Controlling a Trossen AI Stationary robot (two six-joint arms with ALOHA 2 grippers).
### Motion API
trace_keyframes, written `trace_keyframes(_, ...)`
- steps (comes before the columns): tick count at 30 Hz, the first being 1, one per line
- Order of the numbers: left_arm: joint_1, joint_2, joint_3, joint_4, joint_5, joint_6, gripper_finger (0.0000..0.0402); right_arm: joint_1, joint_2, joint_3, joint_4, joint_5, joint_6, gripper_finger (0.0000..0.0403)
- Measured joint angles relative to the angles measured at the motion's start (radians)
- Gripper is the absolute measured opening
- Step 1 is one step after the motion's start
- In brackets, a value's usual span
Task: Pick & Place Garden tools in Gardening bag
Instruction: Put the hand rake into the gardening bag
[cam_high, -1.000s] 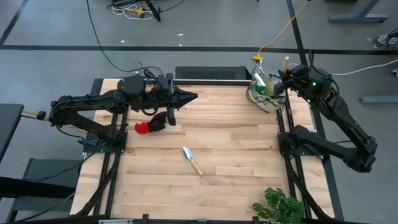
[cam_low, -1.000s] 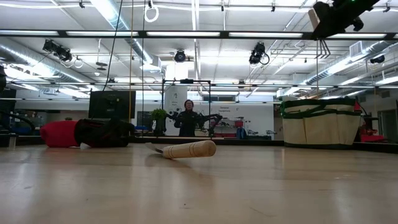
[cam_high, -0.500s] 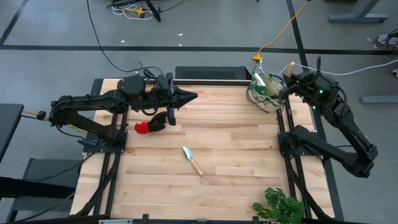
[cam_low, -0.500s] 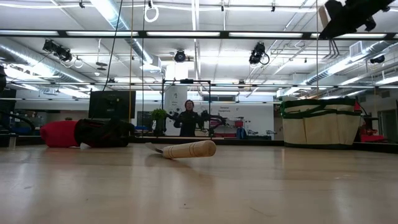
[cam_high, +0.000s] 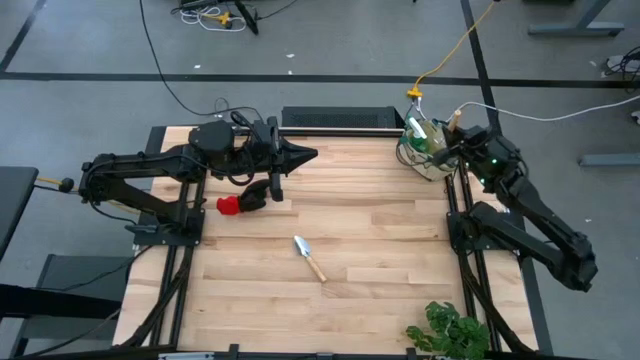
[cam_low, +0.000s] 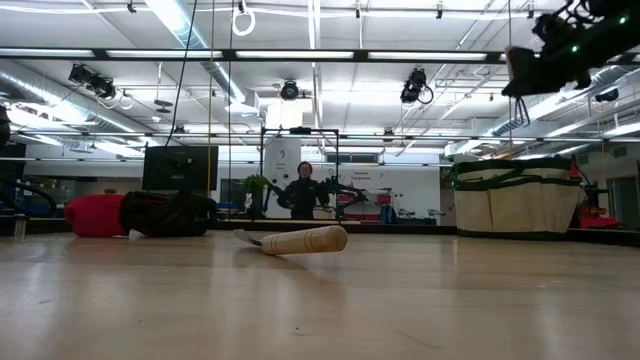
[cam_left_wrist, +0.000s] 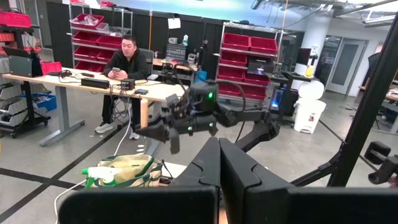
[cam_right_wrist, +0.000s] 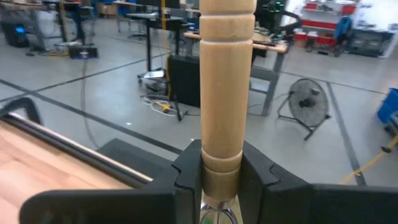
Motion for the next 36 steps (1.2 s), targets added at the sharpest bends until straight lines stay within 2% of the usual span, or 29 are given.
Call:
trace_keyframes(8,0.000,0.000,0.000,0.000,0.000,0.020,0.0001,0.000,0.000,-0.124,0.154,0.032,-0.035,0.0064)
trace_keyframes(20,0.000,0.000,0.000,0.000,0.000,0.026,0.0001,0.000,0.000,-0.247,0.258,0.044,-0.049,0.0064)
trace_keyframes(36,0.000,0.000,0.000,0.000,0.008,0.023,0.0001,0.000,0.000,-0.260,0.269,0.043,-0.046,0.0068)
